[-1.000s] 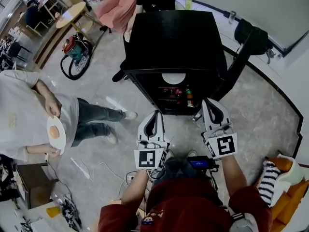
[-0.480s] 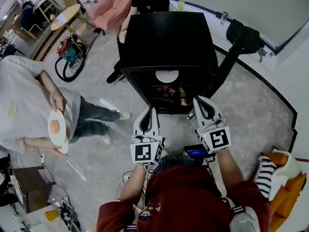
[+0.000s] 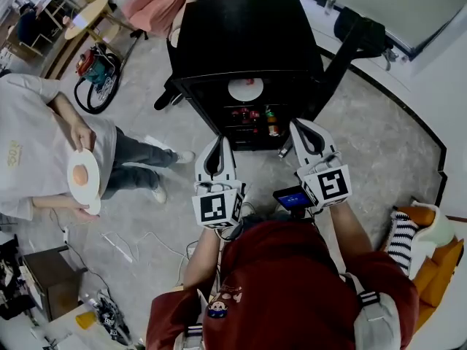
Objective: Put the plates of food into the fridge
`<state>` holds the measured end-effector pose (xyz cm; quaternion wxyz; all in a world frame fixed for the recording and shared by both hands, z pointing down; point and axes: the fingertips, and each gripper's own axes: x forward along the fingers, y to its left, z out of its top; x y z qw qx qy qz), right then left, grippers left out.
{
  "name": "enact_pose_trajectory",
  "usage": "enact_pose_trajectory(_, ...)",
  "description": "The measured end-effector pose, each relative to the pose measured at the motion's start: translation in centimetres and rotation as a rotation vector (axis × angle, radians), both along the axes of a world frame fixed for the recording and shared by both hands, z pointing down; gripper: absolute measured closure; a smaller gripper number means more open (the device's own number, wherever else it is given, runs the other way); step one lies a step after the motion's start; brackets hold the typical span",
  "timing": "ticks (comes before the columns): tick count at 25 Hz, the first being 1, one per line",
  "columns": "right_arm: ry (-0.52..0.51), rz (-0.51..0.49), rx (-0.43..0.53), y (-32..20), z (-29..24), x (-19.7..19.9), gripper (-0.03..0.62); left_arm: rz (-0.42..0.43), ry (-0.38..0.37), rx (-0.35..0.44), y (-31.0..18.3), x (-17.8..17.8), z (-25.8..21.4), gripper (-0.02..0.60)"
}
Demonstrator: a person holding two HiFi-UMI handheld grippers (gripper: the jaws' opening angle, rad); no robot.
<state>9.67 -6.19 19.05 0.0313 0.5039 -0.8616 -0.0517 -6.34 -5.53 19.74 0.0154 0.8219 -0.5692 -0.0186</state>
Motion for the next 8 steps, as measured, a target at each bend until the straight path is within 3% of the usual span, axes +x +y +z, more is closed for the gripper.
enact_pose_trajectory(8, 0.005, -0.015, -0.005, 0.34, 0.53, -0.99, 0.585, -0.008, 0.009, -0.003, 0.56, -1.06, 0.35, 0.575)
